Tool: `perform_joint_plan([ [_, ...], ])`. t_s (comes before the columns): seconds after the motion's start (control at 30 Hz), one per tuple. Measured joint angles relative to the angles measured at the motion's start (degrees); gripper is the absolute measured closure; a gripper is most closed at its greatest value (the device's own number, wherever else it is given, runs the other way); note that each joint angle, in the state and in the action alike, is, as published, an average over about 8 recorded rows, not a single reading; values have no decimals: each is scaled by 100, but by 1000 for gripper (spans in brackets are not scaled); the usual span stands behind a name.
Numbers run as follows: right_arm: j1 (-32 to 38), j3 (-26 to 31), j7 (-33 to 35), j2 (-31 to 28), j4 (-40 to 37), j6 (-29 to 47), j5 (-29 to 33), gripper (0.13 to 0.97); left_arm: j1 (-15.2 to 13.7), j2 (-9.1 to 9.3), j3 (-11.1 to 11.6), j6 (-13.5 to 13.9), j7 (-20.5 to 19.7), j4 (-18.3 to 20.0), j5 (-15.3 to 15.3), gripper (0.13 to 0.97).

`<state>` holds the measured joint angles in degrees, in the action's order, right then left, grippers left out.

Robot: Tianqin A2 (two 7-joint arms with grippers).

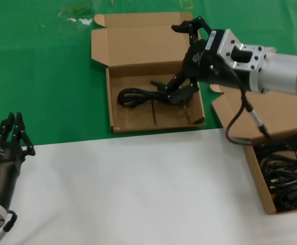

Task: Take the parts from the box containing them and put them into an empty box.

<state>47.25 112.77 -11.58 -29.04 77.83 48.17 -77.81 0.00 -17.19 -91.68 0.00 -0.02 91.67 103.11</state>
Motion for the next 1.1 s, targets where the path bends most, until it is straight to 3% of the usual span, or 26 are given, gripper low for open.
perform_joint_plan([
  [0.2, -374, -167, 91, 94, 109, -381, -200, 150, 0, 0, 0, 0, 0, 0, 0, 867],
  [0.43, -842, -376, 206, 211, 246, -859, -451, 142, 0, 0, 0, 0, 0, 0, 1, 831],
  [0.73, -1448, -647, 354, 363, 424, -1474, -775, 129, 0, 0, 0, 0, 2, 0, 1, 668],
  [1.0, -1993, -889, 487, 499, 582, -2027, -1065, 129, 0, 0, 0, 0, 2, 0, 1, 451],
  [1.1, -2195, -978, 537, 550, 641, -2233, -1173, 129, 0, 0, 0, 0, 2, 0, 1, 408],
])
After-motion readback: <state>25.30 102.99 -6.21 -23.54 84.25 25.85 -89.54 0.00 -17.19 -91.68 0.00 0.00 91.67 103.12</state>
